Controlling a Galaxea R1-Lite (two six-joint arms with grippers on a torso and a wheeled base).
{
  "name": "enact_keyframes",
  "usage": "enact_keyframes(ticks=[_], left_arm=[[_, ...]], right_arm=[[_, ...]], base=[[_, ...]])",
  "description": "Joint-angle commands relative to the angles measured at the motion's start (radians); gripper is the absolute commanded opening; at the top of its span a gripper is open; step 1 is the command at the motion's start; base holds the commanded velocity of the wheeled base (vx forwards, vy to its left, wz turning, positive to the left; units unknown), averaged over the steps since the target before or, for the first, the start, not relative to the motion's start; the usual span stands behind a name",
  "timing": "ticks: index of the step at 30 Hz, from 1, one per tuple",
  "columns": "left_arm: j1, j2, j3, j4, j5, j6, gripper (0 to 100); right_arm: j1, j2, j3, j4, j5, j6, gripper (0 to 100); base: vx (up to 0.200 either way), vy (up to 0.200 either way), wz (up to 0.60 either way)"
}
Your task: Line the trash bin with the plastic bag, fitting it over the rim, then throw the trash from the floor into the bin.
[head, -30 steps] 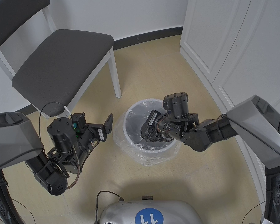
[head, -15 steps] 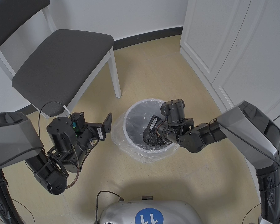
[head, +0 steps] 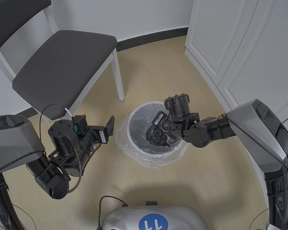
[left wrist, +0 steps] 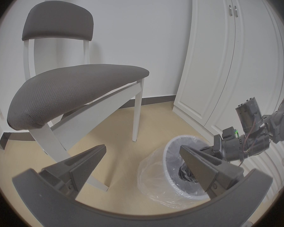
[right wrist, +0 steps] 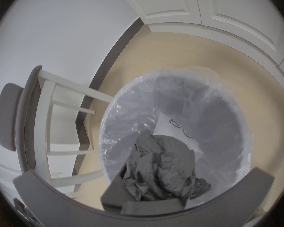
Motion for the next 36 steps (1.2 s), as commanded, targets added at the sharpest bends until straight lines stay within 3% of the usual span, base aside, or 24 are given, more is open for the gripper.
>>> enact_keyframes(ticks=[1, 8, 13, 20, 32, 36], left_arm=[[0.003, 0.005, -0.001, 0.000, 0.001, 0.000, 100], [0.004, 0.005, -0.004, 0.000, 0.001, 0.000, 100], [0.007, 0.005, -0.004, 0.000, 0.001, 0.000, 100], [0.009, 0.003, -0.004, 0.000, 0.001, 0.000, 100], [0.023, 0.002, -0.004, 0.000, 0.001, 0.000, 100], [0.023, 0.002, -0.004, -0.002, 0.001, 0.000, 100]], right_arm=[[-0.011, 0.063, -0.063, -0.001, -0.022, 0.028, 0], [-0.019, 0.110, -0.116, -0.007, -0.079, 0.031, 0], [-0.017, 0.136, -0.123, -0.162, -0.164, 0.048, 0], [0.009, 0.101, -0.028, -0.190, -0.150, -0.018, 0], [0.018, -0.054, 0.032, -0.157, -0.142, -0.015, 0], [0.032, -0.092, 0.036, -0.088, -0.119, -0.004, 0]], base=[[0.000, 0.000, 0.00], [0.000, 0.000, 0.00], [0.000, 0.000, 0.00], [0.000, 0.000, 0.00], [0.000, 0.000, 0.00], [0.000, 0.000, 0.00]])
